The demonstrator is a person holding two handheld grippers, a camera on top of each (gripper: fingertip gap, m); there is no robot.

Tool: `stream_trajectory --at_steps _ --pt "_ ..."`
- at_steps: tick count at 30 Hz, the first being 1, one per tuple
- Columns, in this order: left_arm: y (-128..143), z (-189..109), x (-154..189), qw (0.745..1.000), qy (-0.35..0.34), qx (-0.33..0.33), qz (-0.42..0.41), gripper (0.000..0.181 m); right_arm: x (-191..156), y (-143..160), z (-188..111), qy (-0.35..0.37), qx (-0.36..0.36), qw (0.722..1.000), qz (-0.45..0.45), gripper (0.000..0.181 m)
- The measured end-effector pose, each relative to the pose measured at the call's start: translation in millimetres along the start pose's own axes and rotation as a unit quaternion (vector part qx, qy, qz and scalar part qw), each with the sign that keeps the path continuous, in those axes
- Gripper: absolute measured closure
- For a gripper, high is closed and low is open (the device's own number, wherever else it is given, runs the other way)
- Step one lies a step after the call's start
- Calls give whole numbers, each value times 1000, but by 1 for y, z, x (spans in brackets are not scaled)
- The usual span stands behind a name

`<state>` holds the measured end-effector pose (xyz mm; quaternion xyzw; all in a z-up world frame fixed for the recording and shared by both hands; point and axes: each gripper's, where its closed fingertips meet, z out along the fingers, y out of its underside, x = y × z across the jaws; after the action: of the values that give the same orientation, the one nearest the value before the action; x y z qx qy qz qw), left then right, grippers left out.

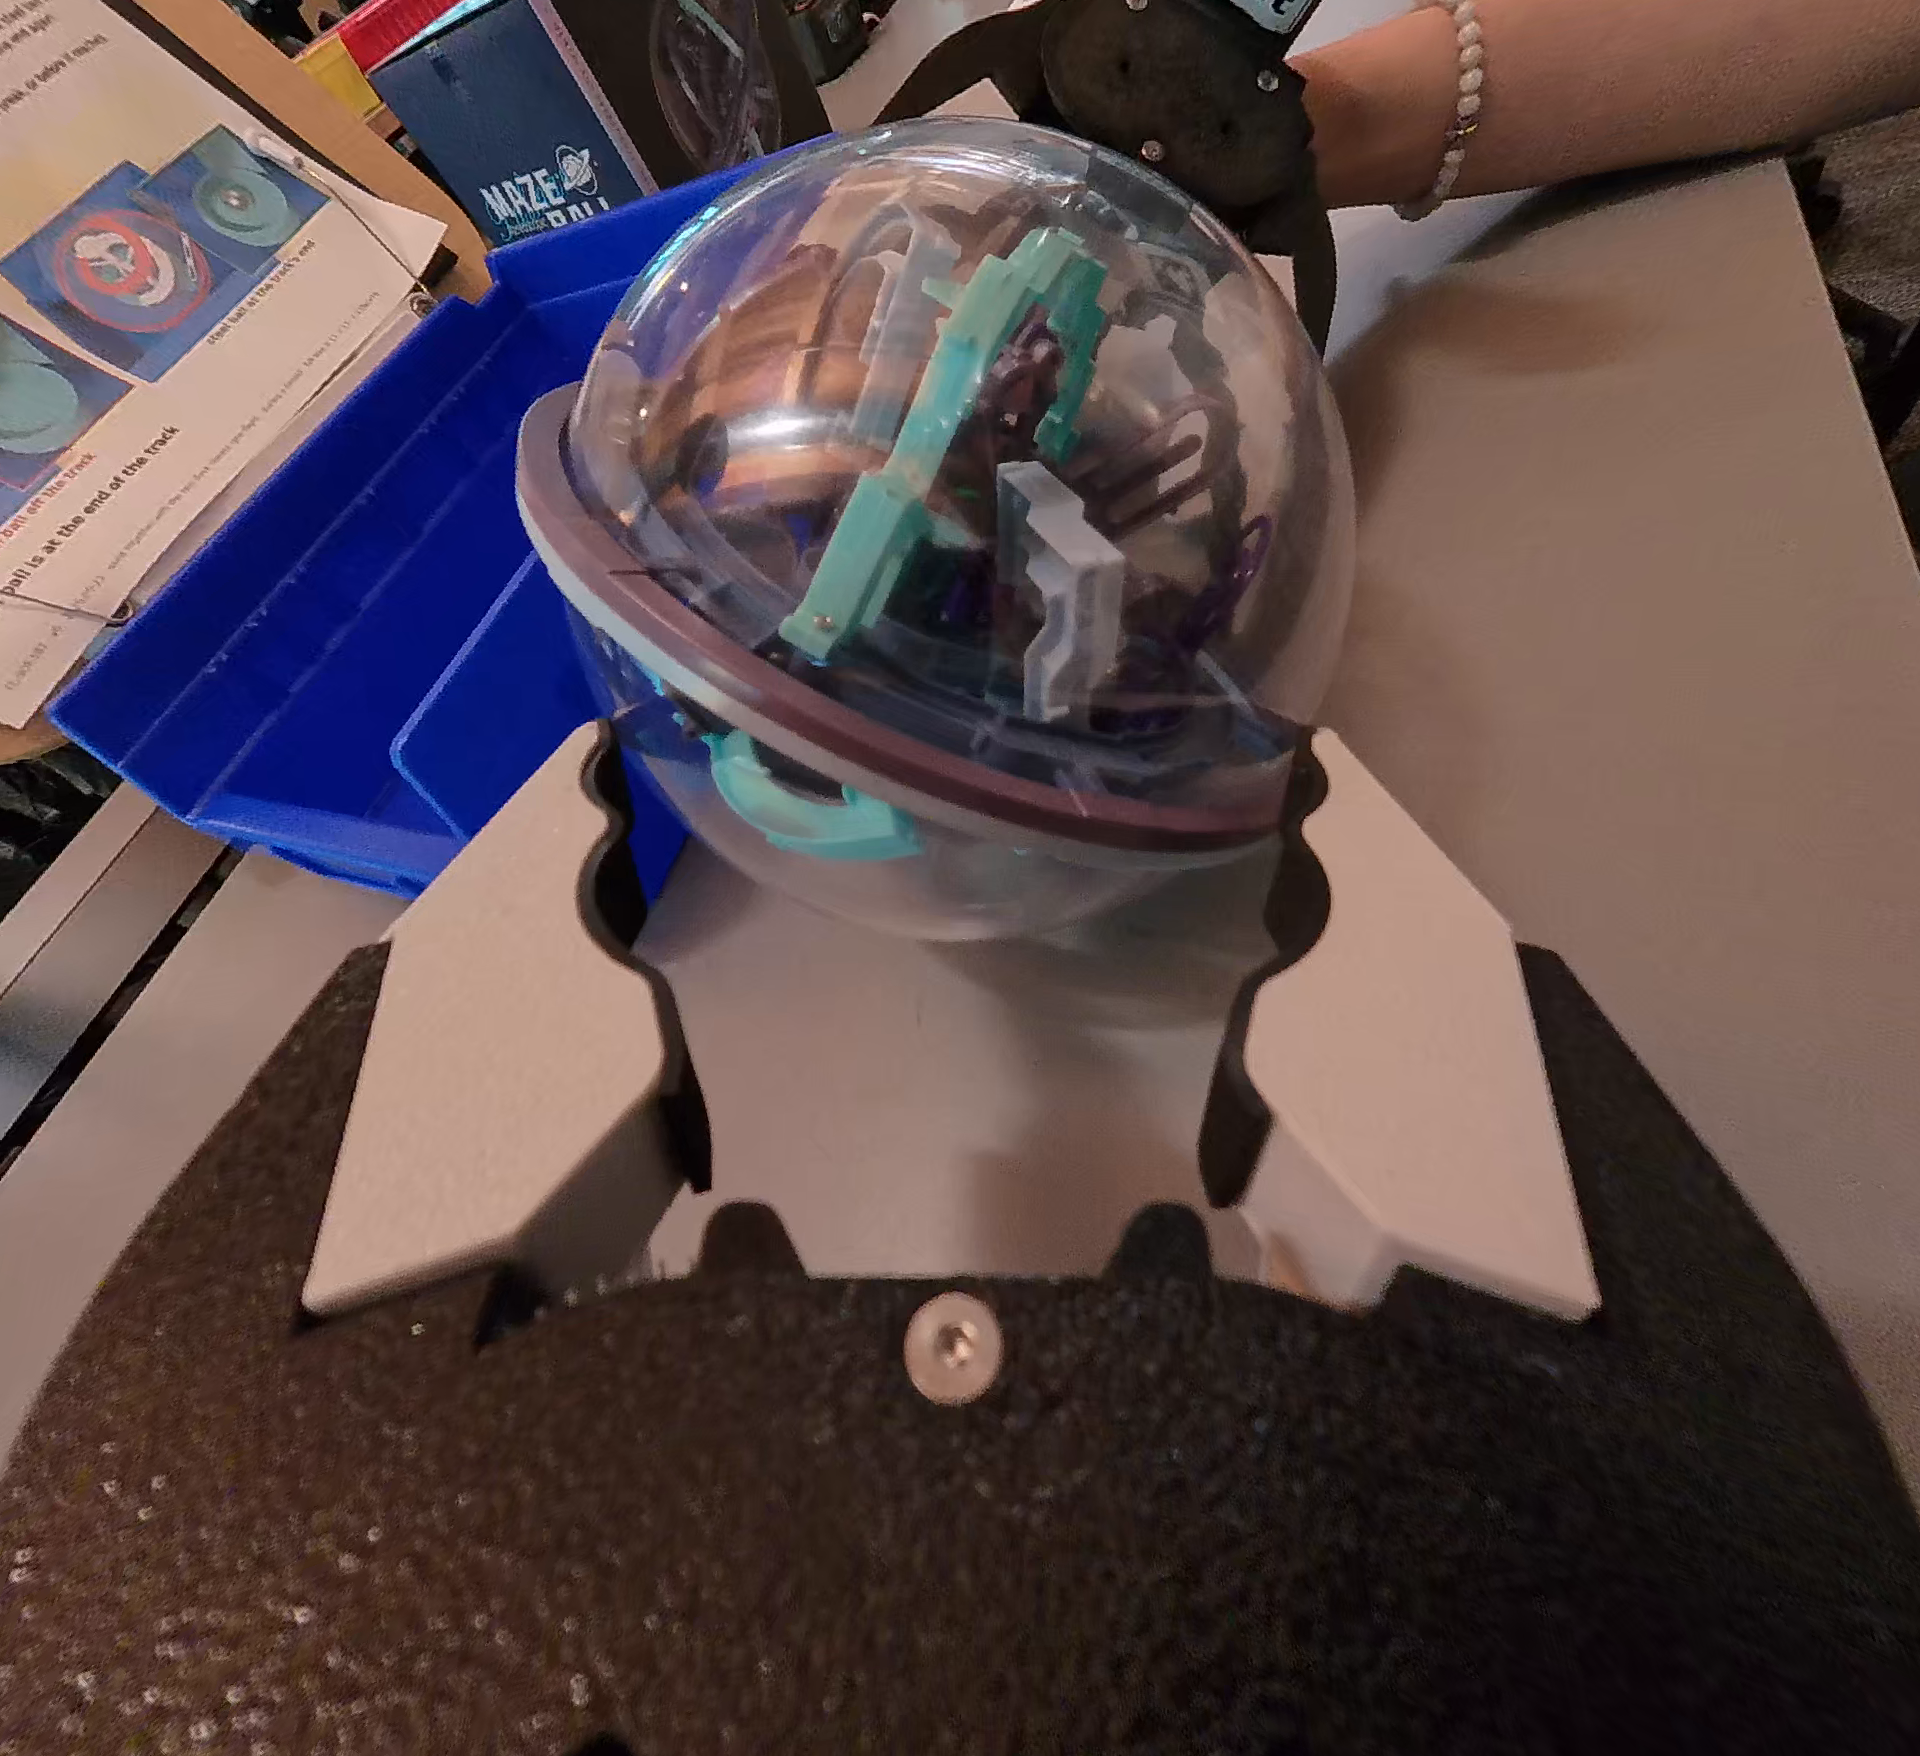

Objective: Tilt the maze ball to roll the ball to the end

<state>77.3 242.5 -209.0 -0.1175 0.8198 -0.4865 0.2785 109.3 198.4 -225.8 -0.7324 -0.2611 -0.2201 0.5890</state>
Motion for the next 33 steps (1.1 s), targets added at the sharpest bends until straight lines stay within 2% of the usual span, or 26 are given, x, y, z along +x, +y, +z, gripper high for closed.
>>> stream_trajectory --at_steps 8,12,17,26,33 --pt "-1 1 0 1000 3 2 -11 61 -1 1 -2 -5 -13 1000 14 39" --pt "0 4 0 999 9 3 -46 61 -1 -11 -3 -24 17 994 103 35" --pt "-2 7 0 999 0 12 -42 61 0 -14 -4 -30 23 989 146 34" --pt "-4 12 -2 1000 -27 -4 0 61 3 2 -2 5 -40 996 73 28" --pt "-6 13 0 1000 -28 7 -6 61 2 1 -4 1 -21 997 79 28"
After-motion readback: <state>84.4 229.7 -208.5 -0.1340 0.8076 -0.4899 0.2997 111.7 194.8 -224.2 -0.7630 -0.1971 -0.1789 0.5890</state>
